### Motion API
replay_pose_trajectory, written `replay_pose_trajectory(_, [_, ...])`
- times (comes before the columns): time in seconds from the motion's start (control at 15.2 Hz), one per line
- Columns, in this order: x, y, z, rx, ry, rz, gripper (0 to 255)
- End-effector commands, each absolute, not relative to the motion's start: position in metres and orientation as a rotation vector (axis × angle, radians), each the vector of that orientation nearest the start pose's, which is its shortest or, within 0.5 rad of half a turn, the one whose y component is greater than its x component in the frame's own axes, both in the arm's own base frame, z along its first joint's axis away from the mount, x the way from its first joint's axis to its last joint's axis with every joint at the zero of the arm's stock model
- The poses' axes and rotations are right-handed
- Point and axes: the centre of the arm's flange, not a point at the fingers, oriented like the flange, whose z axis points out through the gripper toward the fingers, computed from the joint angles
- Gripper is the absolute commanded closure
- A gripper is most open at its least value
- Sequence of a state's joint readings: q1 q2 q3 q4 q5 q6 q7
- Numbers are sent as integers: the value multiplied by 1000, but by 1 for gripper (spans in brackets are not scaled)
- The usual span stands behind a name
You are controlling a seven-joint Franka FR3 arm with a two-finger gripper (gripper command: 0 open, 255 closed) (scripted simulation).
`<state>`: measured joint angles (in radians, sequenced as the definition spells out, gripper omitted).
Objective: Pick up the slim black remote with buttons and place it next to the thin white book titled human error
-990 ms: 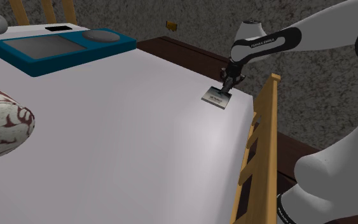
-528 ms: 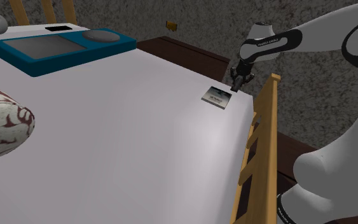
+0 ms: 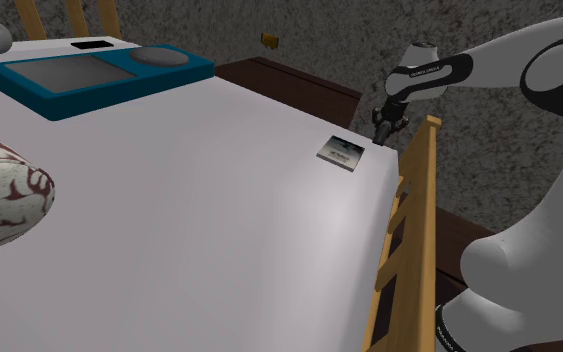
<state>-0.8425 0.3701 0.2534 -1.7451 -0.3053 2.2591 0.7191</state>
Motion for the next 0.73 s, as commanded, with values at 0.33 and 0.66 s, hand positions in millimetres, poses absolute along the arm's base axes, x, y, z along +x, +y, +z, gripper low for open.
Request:
replay_pose_trajectory(0.33, [539,-389,346,-2747,1792,-281,255])
replay_pose_trajectory(0.66, [539,-389,321,-2747,1792,-281,255])
